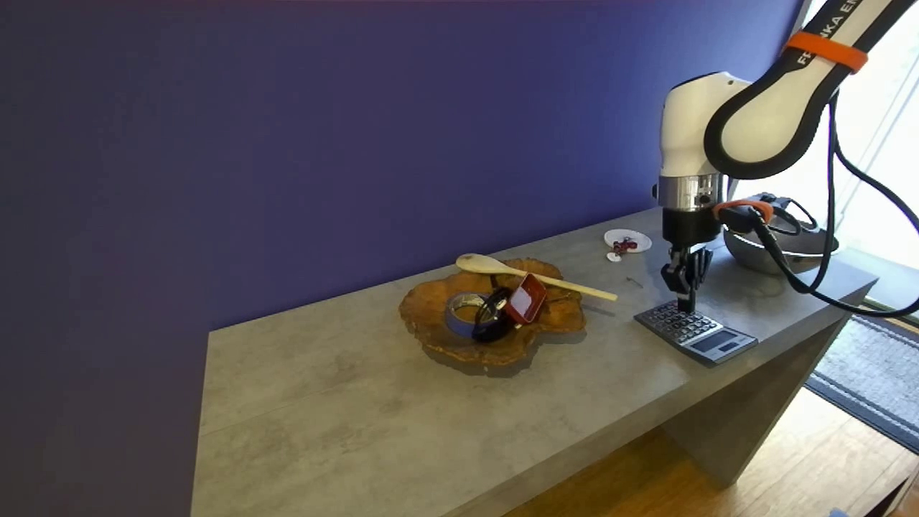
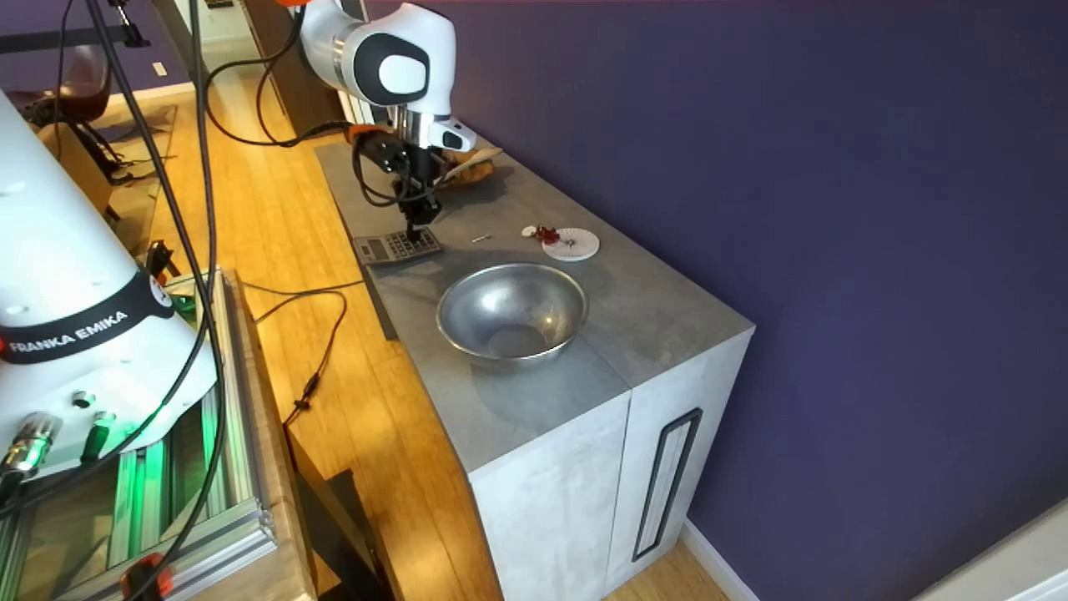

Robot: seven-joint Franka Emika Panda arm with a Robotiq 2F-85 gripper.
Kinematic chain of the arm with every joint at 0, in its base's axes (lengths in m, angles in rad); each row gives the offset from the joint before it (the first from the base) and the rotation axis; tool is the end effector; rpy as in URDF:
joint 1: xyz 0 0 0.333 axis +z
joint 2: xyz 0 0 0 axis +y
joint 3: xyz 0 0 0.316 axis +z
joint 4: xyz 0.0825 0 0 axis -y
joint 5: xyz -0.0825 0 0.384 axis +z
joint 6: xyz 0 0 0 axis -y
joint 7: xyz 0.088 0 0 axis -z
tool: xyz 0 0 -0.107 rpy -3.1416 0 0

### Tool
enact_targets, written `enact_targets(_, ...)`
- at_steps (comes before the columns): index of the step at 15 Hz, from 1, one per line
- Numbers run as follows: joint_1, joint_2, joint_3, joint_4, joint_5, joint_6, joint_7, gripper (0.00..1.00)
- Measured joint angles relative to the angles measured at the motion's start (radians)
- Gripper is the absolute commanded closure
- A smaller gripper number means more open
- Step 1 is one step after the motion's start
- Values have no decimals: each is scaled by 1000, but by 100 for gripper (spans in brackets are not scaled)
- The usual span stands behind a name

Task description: Press the formula 1 + 1 = on the calculator

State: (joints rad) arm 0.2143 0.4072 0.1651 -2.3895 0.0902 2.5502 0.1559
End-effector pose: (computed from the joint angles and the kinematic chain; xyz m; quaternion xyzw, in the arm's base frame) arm 0.4333 0.1787 0.1344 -0.9889 -0.0679 0.1311 0.0196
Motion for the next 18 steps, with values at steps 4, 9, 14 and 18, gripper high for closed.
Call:
enact_targets(4, 8, 5, -9, 6, -12, 0, 15, 100)
enact_targets(9, 24, 7, -27, 14, -36, 0, 43, 100)
enact_targets(14, 29, 14, -33, 14, -56, -2, 55, 100)
enact_targets(18, 31, 20, -33, 19, -56, -2, 55, 100)
